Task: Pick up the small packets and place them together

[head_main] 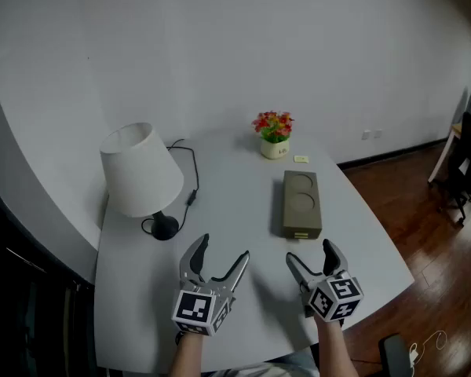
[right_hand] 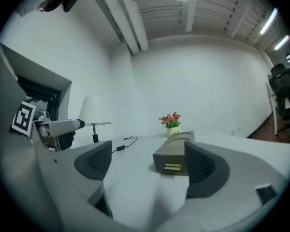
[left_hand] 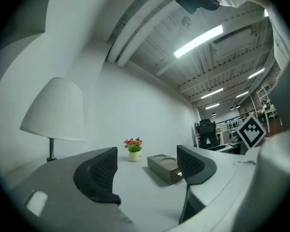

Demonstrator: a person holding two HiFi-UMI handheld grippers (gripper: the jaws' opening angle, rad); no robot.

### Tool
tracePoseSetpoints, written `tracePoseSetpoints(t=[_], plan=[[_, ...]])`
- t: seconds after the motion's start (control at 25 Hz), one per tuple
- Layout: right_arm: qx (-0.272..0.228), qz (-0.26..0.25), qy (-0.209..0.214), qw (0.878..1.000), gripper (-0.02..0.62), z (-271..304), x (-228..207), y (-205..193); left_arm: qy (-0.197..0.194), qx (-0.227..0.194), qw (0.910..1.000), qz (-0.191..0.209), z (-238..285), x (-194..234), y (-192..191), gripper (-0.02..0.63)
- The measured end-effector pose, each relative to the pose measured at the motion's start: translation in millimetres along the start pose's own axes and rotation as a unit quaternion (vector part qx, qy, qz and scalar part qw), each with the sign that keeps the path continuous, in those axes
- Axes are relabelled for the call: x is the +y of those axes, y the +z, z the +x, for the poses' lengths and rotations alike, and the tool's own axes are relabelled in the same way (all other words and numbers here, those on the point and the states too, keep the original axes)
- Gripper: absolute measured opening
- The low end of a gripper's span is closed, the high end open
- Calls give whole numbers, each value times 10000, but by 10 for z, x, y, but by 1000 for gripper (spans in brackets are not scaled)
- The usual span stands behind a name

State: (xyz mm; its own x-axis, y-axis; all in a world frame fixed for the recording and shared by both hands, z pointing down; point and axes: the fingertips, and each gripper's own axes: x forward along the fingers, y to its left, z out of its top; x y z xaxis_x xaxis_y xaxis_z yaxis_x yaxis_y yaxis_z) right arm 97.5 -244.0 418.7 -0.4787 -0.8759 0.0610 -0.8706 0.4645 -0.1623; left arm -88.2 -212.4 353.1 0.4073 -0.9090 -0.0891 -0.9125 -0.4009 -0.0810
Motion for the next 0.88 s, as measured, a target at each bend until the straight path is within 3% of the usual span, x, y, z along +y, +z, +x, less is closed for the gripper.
tracePoseSetpoints(t=[0.16, 0.28, 0.4, 0.52, 0.56, 0.6, 0.88], plan=[[-92, 1335, 127, 9909, 463, 56, -185, -12, -167, 56, 9998, -16, 152, -120, -16, 368], [-154, 2786, 356, 9596, 463, 169, -280, -62, -268, 123, 9995, -58, 224, -205, -63, 368], [-277, 4259, 442, 9033, 463, 268, -410, -157, -379, 173, 9991, -45, 289, -279, -101, 368], [-505, 5673, 395, 8210, 463, 342, -478, -228, -454, 197, 9988, -66, 325, -308, -106, 368], [-541, 5925, 386, 8028, 463, 376, -483, -246, -464, 184, 9987, -95, 331, -306, -98, 368], [-545, 6064, 360, 7924, 463, 413, -486, -268, -465, 165, 9987, -116, 337, -301, -88, 368], [-562, 6520, 20, 7562, 463, 623, -579, -462, -412, 208, 9989, -80, 337, -271, -101, 368]])
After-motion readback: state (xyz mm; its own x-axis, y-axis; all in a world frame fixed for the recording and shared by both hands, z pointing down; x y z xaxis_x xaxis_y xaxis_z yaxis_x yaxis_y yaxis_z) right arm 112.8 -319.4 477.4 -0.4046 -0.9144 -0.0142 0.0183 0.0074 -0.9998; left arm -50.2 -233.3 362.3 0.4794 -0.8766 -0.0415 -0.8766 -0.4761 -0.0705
